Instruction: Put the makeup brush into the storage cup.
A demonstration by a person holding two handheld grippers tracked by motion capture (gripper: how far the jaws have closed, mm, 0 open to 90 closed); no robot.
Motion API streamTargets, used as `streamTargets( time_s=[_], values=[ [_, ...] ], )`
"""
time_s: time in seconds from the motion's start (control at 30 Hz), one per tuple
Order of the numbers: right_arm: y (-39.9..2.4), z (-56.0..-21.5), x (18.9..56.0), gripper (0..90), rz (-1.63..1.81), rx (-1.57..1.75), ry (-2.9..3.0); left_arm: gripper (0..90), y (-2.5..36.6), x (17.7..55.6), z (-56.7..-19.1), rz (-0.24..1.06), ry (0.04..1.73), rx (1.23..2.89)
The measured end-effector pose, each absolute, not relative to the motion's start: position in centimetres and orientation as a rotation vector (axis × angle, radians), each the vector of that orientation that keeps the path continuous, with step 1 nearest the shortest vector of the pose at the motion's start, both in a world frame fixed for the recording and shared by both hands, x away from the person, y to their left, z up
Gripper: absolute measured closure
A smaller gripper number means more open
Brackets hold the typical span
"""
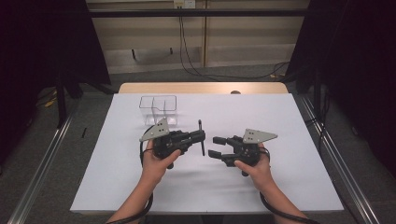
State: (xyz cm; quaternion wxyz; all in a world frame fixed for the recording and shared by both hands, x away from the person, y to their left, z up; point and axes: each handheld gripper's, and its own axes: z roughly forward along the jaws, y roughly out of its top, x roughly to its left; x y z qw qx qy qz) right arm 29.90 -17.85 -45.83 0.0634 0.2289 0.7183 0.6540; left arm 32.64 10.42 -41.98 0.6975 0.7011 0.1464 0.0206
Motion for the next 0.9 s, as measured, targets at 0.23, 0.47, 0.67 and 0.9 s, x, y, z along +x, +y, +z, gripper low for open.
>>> streamTargets(
  time_s=[0.23, 0.47, 0.67, 0.9],
  values=[
    [-18.3, -45.9, 29.9, 24.1, 1.968, 0.727, 2.174, 83.7, 10.9, 32.7, -42.0, 0.056, 0.336, 1.558],
    [-18.6, -45.8, 29.9, 14.5, 1.962, 0.731, 2.173, 83.7, 11.1, 32.8, -41.9, 0.067, 0.344, 1.558],
    [-18.8, -45.7, 29.9, 9.1, 1.927, 0.744, 2.180, 83.7, 11.3, 32.9, -41.9, 0.076, 0.351, 1.563],
    [-19.7, -45.7, 30.0, 5.6, 1.916, 0.795, 2.156, 83.8, 11.4, 33.0, -42.0, 0.076, 0.352, 1.569]
  ],
)
